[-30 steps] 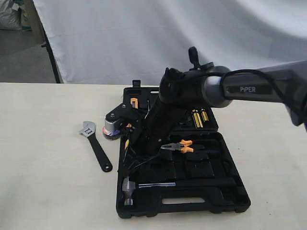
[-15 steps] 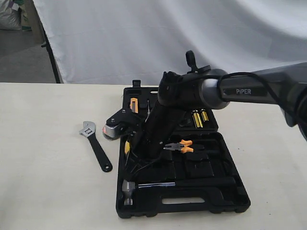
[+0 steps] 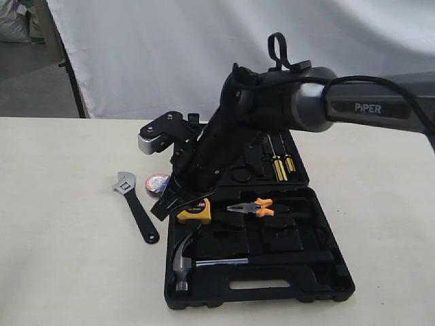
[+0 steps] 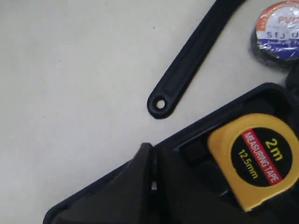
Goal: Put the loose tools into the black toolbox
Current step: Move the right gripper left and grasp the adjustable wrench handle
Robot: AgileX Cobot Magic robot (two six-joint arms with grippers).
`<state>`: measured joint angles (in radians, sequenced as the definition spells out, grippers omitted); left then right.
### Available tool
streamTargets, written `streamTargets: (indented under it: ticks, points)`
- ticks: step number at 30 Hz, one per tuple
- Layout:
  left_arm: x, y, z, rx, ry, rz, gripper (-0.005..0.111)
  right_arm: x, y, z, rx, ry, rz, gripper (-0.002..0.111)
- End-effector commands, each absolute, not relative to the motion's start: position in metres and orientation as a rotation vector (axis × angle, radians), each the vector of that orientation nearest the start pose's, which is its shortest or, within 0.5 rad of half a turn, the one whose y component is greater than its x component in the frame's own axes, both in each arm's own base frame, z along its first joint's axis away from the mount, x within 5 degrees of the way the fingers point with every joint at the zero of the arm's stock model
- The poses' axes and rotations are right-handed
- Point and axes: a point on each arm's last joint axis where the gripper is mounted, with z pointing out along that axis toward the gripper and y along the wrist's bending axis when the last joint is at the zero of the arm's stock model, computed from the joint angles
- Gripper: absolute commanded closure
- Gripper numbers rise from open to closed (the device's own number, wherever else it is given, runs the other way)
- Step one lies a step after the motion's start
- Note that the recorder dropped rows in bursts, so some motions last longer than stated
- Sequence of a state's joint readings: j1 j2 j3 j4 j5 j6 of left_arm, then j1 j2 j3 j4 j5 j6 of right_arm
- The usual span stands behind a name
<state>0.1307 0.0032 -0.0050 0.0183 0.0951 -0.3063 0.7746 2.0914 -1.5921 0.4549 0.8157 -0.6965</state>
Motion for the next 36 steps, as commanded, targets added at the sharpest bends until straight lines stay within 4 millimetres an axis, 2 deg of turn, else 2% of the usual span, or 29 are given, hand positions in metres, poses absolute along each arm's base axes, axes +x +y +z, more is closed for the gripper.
streamTargets:
  ticks: [1,2,3,5,8,11,15,21,22,23,25,30,36]
  points:
    - [0.055,0.009,0.208,-0.346,1.526,-0.103,0.106,0.291,0.349,0.193,-1.503,2.234,0.507,0.078]
    - [0.055,0.009,0.208,-0.346,1.526,-0.103,0.106,0.288,0.353,0.194,-1.509,2.213,0.505,0.071]
    - [0.055,0.009,0.208,-0.346,1.526,-0.103,0.106,0.284,0.361,0.195,-1.503,2.172,0.504,0.055]
    - [0.055,0.009,0.208,-0.346,1.526,-0.103,0.106,0.282,0.369,0.195,-1.487,2.128,0.504,0.046]
    - [0.055,0.009,0.208,-0.346,1.526,-0.103,0.106,0.287,0.379,0.187,-1.421,2.174,0.549,0.047]
    - [0.055,0.009,0.208,-0.346,1.526,-0.103,0.106,0.300,0.395,0.167,-1.350,2.232,0.573,0.047]
    - [0.055,0.009,0.208,-0.346,1.526,-0.103,0.106,0.314,0.413,0.145,-1.339,2.259,0.586,0.047]
    - [0.055,0.009,0.208,-0.346,1.526,-0.103,0.106,0.321,0.412,0.105,-1.403,2.310,0.491,0.047]
    - [0.055,0.009,0.208,-0.346,1.526,-0.103,0.106,0.321,0.412,0.104,-1.407,2.316,0.490,0.047]
    - [0.055,0.009,0.208,-0.346,1.526,-0.103,0.106,0.320,0.410,0.101,-1.424,2.333,0.485,0.048]
    - [0.055,0.009,0.208,-0.346,1.526,-0.103,0.106,0.316,0.409,0.099,-1.455,2.362,0.484,0.058]
    - [0.055,0.009,0.208,-0.346,1.526,-0.103,0.106,0.296,0.407,0.097,-1.575,2.483,0.488,0.107]
    - [0.055,0.009,0.208,-0.346,1.526,-0.103,0.106,0.278,0.405,0.110,-1.679,2.568,0.530,0.109]
